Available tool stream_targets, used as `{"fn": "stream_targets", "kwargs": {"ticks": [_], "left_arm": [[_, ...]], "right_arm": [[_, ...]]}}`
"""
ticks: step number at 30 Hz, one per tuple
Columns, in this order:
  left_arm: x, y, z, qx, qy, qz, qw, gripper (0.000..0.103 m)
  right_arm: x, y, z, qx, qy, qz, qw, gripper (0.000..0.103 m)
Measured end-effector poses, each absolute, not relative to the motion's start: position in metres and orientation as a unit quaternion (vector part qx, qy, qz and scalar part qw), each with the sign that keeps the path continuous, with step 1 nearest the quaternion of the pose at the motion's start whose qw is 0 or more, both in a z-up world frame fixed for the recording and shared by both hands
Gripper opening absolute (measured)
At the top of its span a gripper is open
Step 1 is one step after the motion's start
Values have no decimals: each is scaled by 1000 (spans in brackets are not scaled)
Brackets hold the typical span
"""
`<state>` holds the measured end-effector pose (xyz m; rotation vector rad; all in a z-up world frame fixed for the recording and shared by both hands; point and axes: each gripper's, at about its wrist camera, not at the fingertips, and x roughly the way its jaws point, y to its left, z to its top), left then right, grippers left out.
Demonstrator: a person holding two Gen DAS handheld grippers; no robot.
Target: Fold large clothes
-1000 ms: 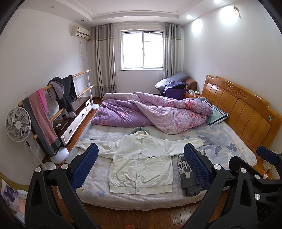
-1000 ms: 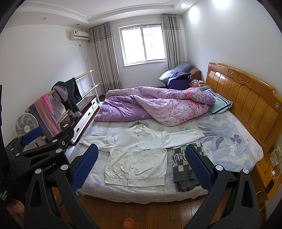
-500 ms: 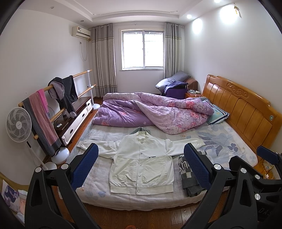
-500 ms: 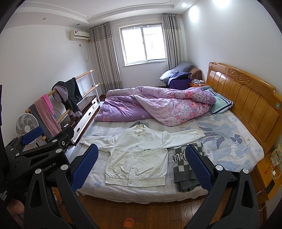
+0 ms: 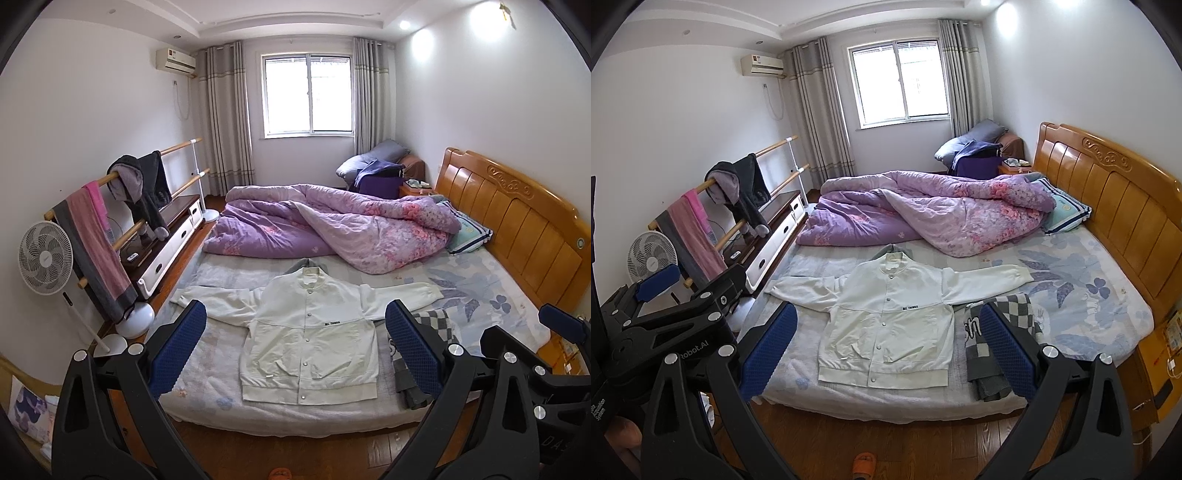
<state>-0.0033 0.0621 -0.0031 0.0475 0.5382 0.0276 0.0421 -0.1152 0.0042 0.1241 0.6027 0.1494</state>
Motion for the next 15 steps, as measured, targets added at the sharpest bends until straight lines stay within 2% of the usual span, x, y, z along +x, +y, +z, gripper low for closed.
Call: {"fn": "stream_targets", "kwargs": {"ticks": [15], "left_arm": [[122, 124, -24, 27, 291, -9, 956, 98]], "right_arm": [[139, -51, -12, 64, 316, 49, 945, 95]]}}
